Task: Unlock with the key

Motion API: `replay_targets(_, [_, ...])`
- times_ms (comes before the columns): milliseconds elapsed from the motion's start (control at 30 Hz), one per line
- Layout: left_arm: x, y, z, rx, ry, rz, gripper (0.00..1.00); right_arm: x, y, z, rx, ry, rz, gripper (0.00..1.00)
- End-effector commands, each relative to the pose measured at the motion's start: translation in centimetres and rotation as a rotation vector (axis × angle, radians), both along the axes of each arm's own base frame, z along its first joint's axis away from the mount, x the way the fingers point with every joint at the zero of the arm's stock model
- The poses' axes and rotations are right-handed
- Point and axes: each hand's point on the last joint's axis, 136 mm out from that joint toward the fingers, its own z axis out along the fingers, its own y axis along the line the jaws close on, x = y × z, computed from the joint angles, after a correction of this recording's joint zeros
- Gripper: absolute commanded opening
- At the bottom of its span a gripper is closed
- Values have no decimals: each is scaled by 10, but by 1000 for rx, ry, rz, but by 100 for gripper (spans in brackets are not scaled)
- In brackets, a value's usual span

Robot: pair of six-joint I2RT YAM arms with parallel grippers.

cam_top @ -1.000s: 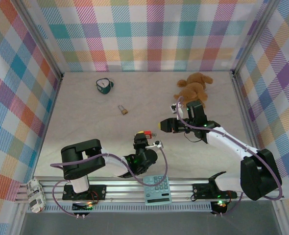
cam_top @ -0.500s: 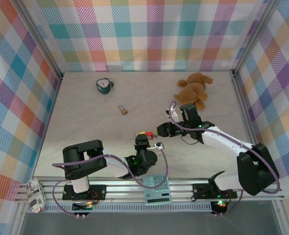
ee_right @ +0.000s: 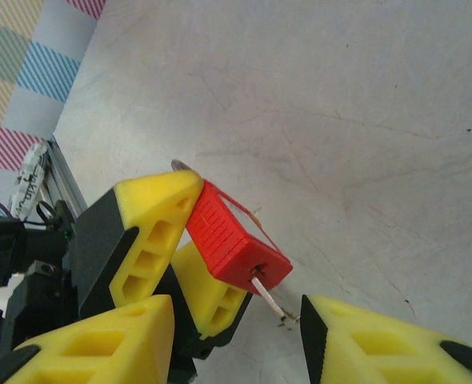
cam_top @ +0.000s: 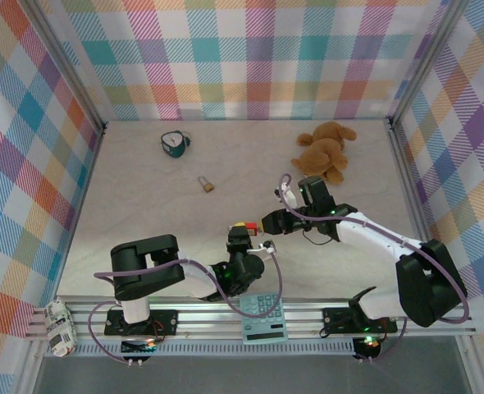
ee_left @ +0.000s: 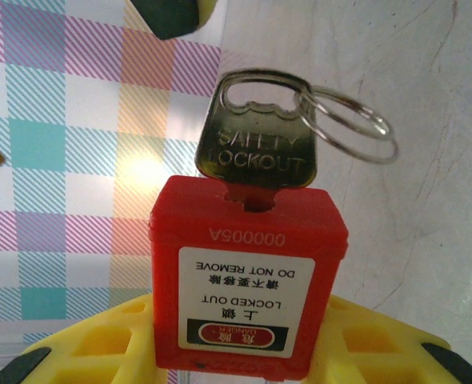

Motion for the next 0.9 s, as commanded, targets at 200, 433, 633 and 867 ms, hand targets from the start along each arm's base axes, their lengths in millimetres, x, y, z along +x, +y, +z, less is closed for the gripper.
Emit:
replay_targets(200, [-2,2,11,-33,-48,20,15,-8,13,-4,-72,-27,92,44])
replay_targets(433, [-3,1,19,-47,-74,15,14,-3,12,-8,-116,-46,81,42])
replay_targets(633, [-5,-1,22,-47,-100,9,14,5,7,-4,-141,-91,38,41])
replay_targets(867, [-7,-1,18,-30,-108,7,13,10,8,6,-124,-119,18,35])
